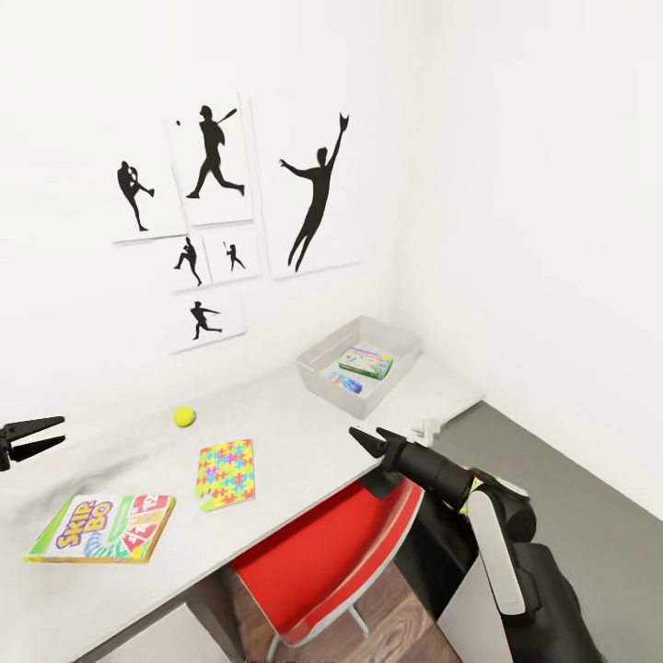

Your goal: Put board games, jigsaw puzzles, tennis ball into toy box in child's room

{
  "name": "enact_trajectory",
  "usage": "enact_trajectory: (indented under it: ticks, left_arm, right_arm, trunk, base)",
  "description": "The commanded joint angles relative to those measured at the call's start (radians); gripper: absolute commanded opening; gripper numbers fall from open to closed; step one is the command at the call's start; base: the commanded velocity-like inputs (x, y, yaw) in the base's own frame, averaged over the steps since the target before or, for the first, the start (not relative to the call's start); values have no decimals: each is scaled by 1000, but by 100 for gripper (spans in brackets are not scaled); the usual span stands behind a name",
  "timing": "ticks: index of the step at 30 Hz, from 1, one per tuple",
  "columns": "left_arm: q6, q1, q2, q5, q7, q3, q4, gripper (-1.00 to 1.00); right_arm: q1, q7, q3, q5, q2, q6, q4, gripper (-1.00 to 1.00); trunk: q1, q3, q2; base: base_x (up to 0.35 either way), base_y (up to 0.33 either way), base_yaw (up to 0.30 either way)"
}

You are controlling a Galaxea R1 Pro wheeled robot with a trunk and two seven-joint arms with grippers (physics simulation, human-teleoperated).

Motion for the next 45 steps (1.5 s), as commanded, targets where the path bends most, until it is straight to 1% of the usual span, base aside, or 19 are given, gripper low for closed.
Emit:
enact_trajectory:
  ticks: [1, 10, 16, 18, 22, 27, 40, 45]
  left_arm:
    - [11, -2, -1, 2, -5, -4, 2, 100]
    - [11, -2, -5, 2, -5, -5, 2, 100]
    - [11, -2, -6, 2, -5, -5, 2, 100]
    - [11, -2, -6, 2, -5, -6, 2, 100]
    - [11, -2, -6, 2, -5, -6, 2, 100]
    - [11, -2, -6, 2, -5, -6, 2, 100]
    - [11, -2, -10, 2, -5, -6, 2, 100]
    - [11, -2, -12, 2, -5, -6, 2, 100]
  right_arm:
    - [-1, 3, -2, -3, 2, 7, 0, 100]
    - [-1, 2, -2, -1, -3, 6, 7, 100]
    - [-1, 1, 1, 1, 2, 6, 7, 100]
    - [-1, 1, 1, 11, 3, 6, 9, 100]
    - [-1, 1, 0, 51, 6, 7, 12, 100]
    - [-1, 0, 0, 72, 10, 7, 13, 100]
    - [-1, 1, 0, 76, 8, 9, 13, 100]
    - [-1, 2, -2, 77, 7, 7, 12, 100]
  trunk:
    - [0, -1, -2]
    - [0, 8, -2]
    - [0, 13, -2]
    - [0, 15, -2]
    - [0, 18, -2]
    - [0, 21, -2]
    - [0, 24, -2]
    - [0, 24, -2]
  base:
    - [-117, 106, 239]
    - [-44, 39, 241]
    - [-88, 118, 246]
    - [-25, 43, 256]
    - [-10, 15, 263]
    - [-82, 37, 268]
    - [-179, 184, 278]
    - [-117, 208, 112]
